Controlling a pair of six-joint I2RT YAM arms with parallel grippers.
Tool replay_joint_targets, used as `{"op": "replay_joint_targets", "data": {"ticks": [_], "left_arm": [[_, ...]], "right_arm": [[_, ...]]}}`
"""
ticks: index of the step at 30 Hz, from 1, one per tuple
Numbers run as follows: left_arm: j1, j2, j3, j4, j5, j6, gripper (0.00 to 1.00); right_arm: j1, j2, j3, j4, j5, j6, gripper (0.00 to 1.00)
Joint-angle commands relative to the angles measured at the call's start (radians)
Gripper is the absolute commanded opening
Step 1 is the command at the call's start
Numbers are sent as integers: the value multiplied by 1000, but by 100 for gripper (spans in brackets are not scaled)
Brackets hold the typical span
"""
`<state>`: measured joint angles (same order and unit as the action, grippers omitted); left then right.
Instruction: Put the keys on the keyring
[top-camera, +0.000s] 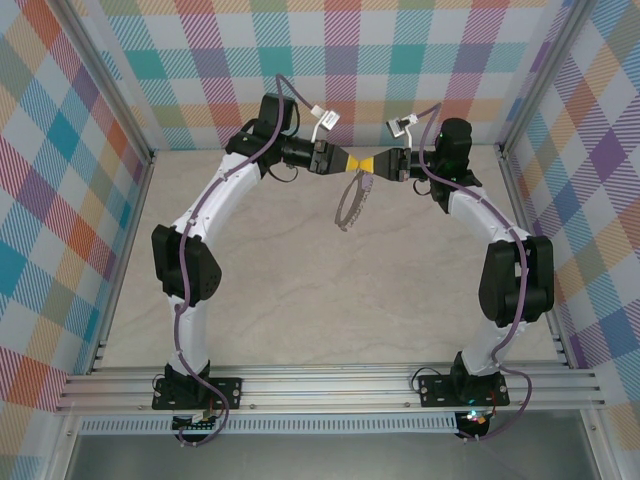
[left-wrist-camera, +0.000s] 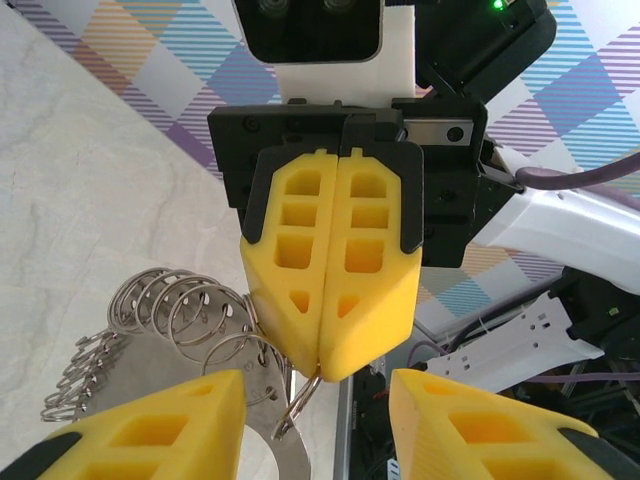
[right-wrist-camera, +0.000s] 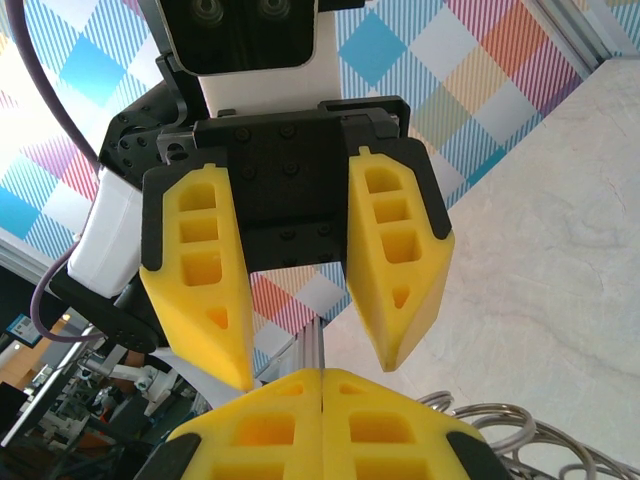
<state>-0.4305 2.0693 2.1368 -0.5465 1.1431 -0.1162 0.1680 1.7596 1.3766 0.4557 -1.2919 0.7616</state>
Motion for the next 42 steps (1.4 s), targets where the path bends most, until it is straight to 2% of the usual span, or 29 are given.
{"op": "replay_joint_targets", "data": {"ticks": [1, 7, 10, 36, 41, 42], "left_arm": [[-7, 8, -13, 30, 13, -10, 42], [-13, 2, -22, 36, 40, -7, 33], [-14, -7, -29, 37, 50, 3, 31], [-19, -30, -35, -65, 119, 133, 31], [-24, -28, -33, -85, 119, 158, 24], [-25, -28, -32, -92, 120, 163, 19]], "right_arm": [[2, 11, 24, 60, -17, 3, 0], [3, 12, 24, 61, -10, 4, 0], [3, 15, 23, 59, -4, 2, 0], [1, 40, 26, 71, 20, 21, 0], [1, 39, 23, 74, 20, 22, 0], [0, 39, 21, 75, 20, 20, 0]]}}
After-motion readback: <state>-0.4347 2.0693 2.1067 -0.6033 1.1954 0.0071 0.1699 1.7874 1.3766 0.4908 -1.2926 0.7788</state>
